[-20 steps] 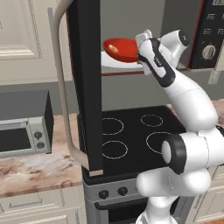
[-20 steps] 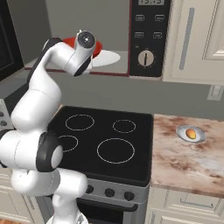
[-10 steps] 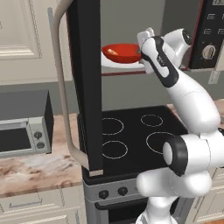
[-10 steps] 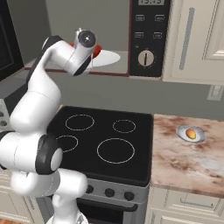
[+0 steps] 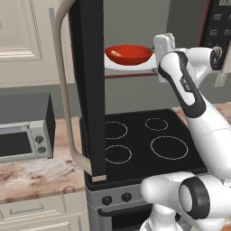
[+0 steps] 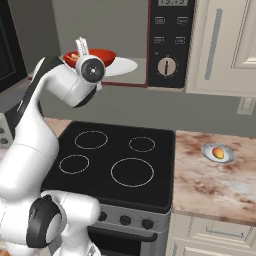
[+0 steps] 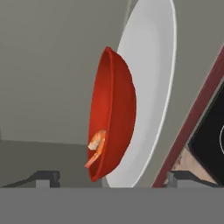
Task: Remove the mango from the bowl and place it on the small plate. Then place the bowl with only the shrimp in the microwave, close the door, and press the start button to microwave the shrimp.
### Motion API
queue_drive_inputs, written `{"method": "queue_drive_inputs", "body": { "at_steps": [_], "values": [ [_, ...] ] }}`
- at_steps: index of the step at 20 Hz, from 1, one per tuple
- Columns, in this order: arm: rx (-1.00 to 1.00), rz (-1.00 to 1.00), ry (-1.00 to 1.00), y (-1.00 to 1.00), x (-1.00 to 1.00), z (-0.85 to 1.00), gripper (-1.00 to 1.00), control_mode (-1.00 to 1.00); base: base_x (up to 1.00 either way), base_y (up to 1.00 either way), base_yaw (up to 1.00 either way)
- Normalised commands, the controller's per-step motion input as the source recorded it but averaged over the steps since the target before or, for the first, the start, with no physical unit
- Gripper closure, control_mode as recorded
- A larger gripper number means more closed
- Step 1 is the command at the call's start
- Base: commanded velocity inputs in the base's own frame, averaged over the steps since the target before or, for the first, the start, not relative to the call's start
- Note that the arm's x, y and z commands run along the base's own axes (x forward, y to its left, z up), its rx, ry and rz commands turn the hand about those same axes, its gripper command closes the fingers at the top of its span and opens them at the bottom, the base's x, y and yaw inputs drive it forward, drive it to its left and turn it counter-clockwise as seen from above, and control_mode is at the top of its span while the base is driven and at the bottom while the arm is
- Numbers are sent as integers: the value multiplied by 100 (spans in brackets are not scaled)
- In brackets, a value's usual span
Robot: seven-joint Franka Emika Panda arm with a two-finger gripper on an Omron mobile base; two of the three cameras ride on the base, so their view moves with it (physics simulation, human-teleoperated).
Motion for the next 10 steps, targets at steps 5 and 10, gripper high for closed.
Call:
{"method": "queue_drive_inputs", "body": {
  "at_steps": [5, 10],
  "values": [
    [-8, 5, -27, 0, -100, -68, -100, -100, 0, 0, 0],
    [-13, 1, 6, 0, -20, -51, -100, -100, 0, 0, 0]
  ]
}}
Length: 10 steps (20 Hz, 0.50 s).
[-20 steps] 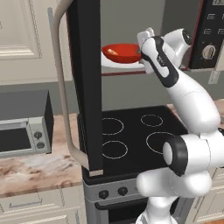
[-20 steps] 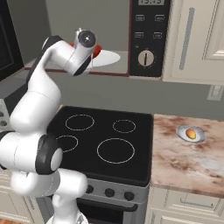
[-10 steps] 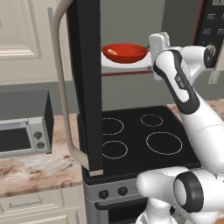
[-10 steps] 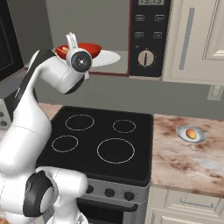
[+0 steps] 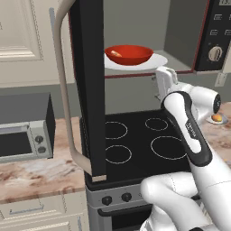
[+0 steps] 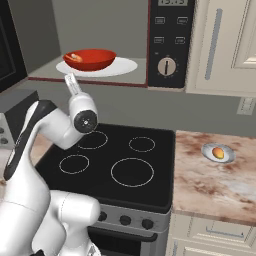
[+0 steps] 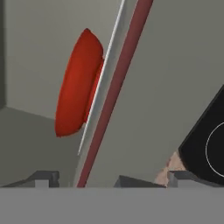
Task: Remove the mango from the bowl and place it on the small plate. Then place the bowl with only the shrimp in the microwave, close the door, and press the start button to microwave the shrimp.
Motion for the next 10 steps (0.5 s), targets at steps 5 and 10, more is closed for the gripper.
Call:
{"method": "queue_drive_inputs", "body": {
  "at_steps": [5, 10],
  "values": [
    [-25, -7, -12, 10, -38, -20, -100, -100, 0, 0, 0],
    [-46, -21, -21, 28, -24, -13, -100, -100, 0, 0, 0]
  ]
}}
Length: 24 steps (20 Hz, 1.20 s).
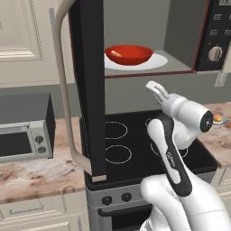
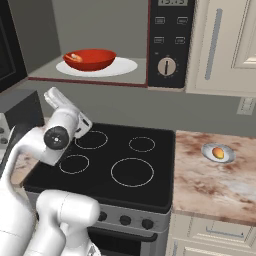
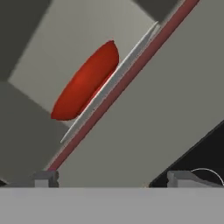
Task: Remove the mango from the bowl and place it on the small plate. Then place the bowl with only the shrimp in the microwave, close the door, and press the start button to microwave the shrimp.
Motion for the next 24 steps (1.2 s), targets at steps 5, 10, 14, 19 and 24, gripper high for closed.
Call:
{"method": "queue_drive_inputs", "body": {
  "at_steps": [5, 10, 14, 19, 24],
  "values": [
    [-51, -26, -13, 12, -2, -19, -100, -100, 0, 0, 0],
    [-59, -26, -8, 5, -12, -21, -100, -100, 0, 0, 0],
    [-58, -25, -14, 4, -33, -7, -100, -100, 0, 0, 0],
    [-49, -23, -16, 0, -37, 0, -100, -100, 0, 0, 0],
    [-41, -21, -17, 0, -27, -5, -100, -100, 0, 0, 0]
  ]
}}
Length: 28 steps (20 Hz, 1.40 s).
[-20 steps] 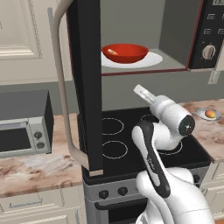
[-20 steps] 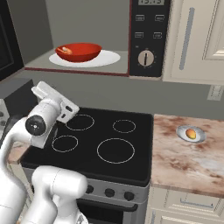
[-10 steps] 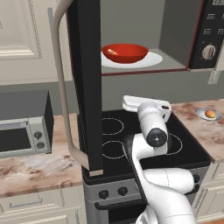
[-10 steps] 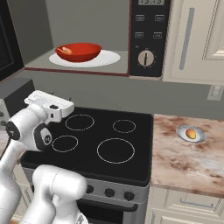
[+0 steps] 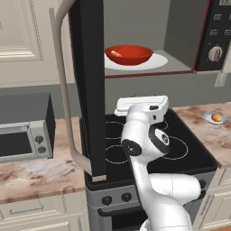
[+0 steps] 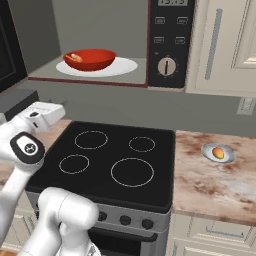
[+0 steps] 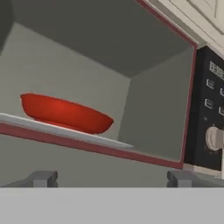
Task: Remove the mango from the bowl and place it on the small plate. Then place the bowl with only the shrimp in the microwave, close the door, and press the start button to microwave the shrimp.
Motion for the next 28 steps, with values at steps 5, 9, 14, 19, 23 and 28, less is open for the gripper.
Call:
{"method": "queue_drive_inputs", "body": {
  "at_steps": [5, 9, 14, 19, 23, 28],
  "values": [
    [-35, -22, -18, 0, -32, -21, -100, -100, 0, 0, 0],
    [-27, -24, -16, 0, -41, -32, -100, -100, 0, 0, 0],
    [-21, -31, -10, 0, -74, -23, -100, -100, 0, 0, 0],
    [-17, -24, -4, 49, -92, 0, -100, -100, 0, 0, 0],
    [-20, -20, 8, 84, -77, 1, -100, -100, 0, 0, 0],
    [-20, -19, 12, 80, -54, -6, -100, -100, 0, 0, 0]
  ]
}}
